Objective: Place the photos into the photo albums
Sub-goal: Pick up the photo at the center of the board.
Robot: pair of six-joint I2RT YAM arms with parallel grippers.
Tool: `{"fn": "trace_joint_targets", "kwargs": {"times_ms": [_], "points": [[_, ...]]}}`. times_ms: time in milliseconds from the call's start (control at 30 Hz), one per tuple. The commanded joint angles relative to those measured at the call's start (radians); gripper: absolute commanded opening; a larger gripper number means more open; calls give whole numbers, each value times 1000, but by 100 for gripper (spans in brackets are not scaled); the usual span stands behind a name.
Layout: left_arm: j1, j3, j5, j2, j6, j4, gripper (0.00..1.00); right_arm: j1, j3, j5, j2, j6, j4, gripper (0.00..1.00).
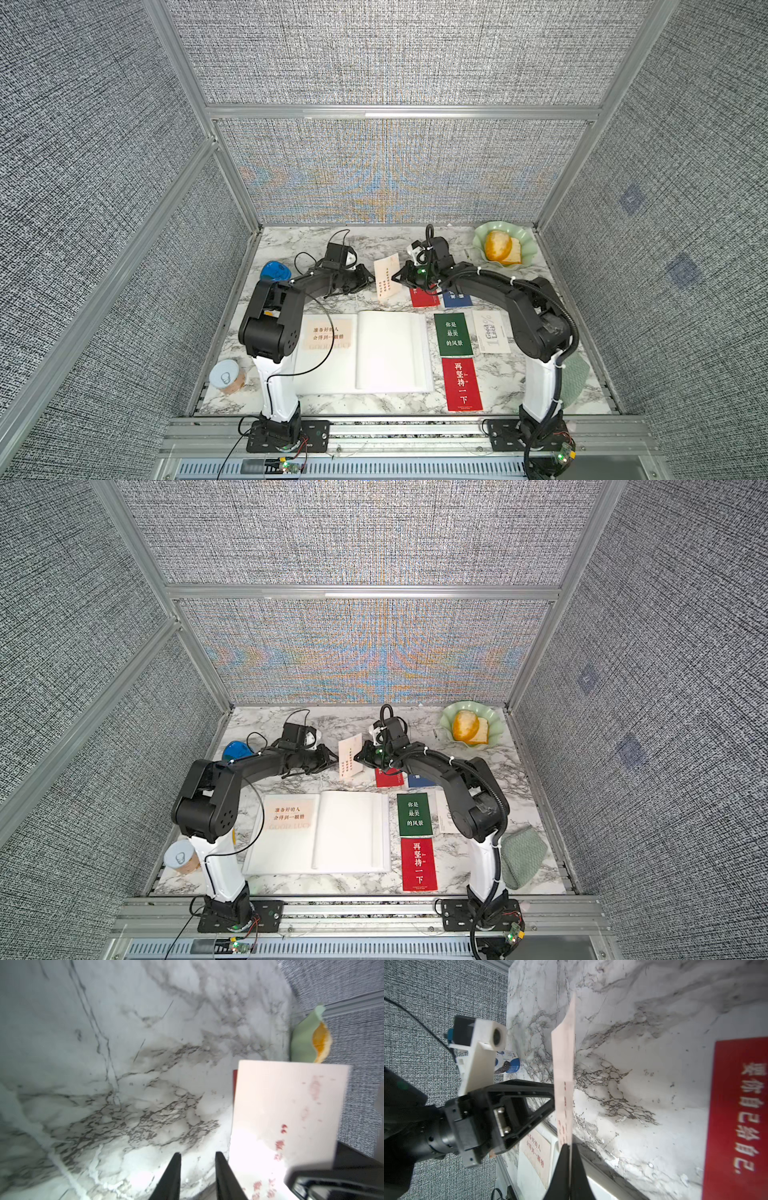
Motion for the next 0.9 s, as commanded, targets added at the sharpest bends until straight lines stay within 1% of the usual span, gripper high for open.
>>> {"fn": "trace_joint_targets", "kwargs": {"times_ms": [0, 67, 167, 267, 367, 433, 500, 567, 600, 733, 867], "points": [[14, 3, 38, -64, 53, -19, 43, -18, -14, -47, -35, -50, -5, 0], [23, -4, 57, -107, 73, -17, 54, -31, -24, -111, -56, -71, 0, 0], [29, -23, 103, -159, 107, -3, 68, -48, -53, -233, -88, -104, 12, 0], [34, -69, 169, -199, 136, 47, 74, -53, -92, -343, -116, -145, 18, 0], [40, -123, 235, -228, 150, 111, 78, -53, -147, -454, -140, -148, 62, 0], [41, -172, 302, -249, 124, 206, 80, -53, -195, -520, -150, -124, 129, 0], [41, -224, 393, -258, 70, 342, 82, -47, -267, -600, -157, -40, 293, 0], [40, -249, 453, -251, 26, 433, 82, -39, -310, -631, -156, 21, 404, 0], [40, -255, 473, -249, 14, 457, 82, -34, -320, -639, -155, 24, 419, 0], [38, -251, 512, -234, 8, 466, 80, -9, -331, -658, -152, 5, 420, 0], [38, -242, 530, -216, 14, 449, 73, -4, -335, -673, -150, -2, 419, 0]]}}
